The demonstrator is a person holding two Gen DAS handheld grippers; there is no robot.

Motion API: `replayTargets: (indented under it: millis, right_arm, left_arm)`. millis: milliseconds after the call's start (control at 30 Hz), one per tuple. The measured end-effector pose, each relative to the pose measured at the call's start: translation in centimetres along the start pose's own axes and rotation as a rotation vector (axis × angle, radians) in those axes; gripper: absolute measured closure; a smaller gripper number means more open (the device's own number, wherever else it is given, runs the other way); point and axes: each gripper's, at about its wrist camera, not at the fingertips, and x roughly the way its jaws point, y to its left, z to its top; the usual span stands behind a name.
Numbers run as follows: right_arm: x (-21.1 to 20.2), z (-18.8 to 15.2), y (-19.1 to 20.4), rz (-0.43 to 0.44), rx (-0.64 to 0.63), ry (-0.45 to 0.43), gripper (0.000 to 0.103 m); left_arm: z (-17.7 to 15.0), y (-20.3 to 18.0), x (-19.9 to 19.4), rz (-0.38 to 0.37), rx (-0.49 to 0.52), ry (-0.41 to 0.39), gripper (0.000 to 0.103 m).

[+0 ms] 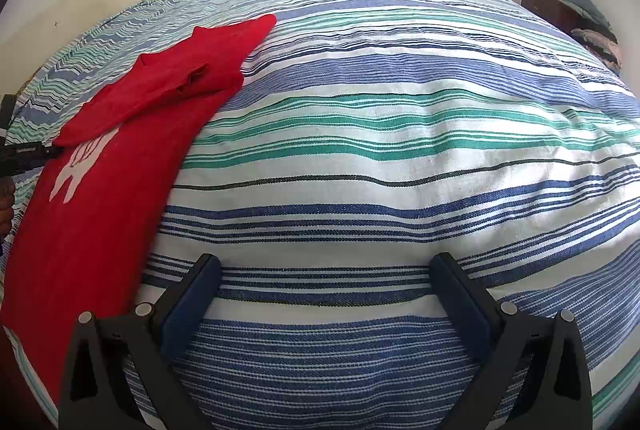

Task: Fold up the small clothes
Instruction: 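Release the sleeve and lift the left gripper away from the sweater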

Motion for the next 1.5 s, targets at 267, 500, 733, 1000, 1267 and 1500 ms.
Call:
replayTargets:
  millis: [267, 500, 733, 1000, 1267, 1500]
  right_arm:
    - [0.1, 0.1, -0.2, -0.003, -0.005, 0.0, 0.0]
    - [0.2, 0.2, -0.2, -0.003, -0.006, -0.002, 0.0]
    - [0.1, -0.2, -0.3, -0.002, -0.007, -0.018, 0.0]
    - [-0.2, -0.5, -0.6, 0.005, -0.004, -0.027, 0.0]
    - [-0.4, -0.6, -0.7, 0.009, -0.004, -0.03, 0.0]
    - [-0.5, -0.7, -0.7, 0.007, -0.004, -0.032, 0.0]
  left_arm:
    - [-1.9, 3.2, -2.4, 0.018, -0.024, -0.01, 0.095]
    - [-6.9, 5.6, -8.2, -0.008, -0.104, -0.061, 0.033]
    - [-10.9, 8.0, -8.6, 0.001, -0.147, -0.035, 0.026]
    - [-11.8, 5.7, -6.1, 0.066, 0.002, -0.035, 0.001]
    - [-11.8, 5.9, -6.1, 0.056, -0.003, -0.04, 0.001]
    - [-11.8, 5.8, -6.0, 0.061, 0.0, -0.044, 0.001]
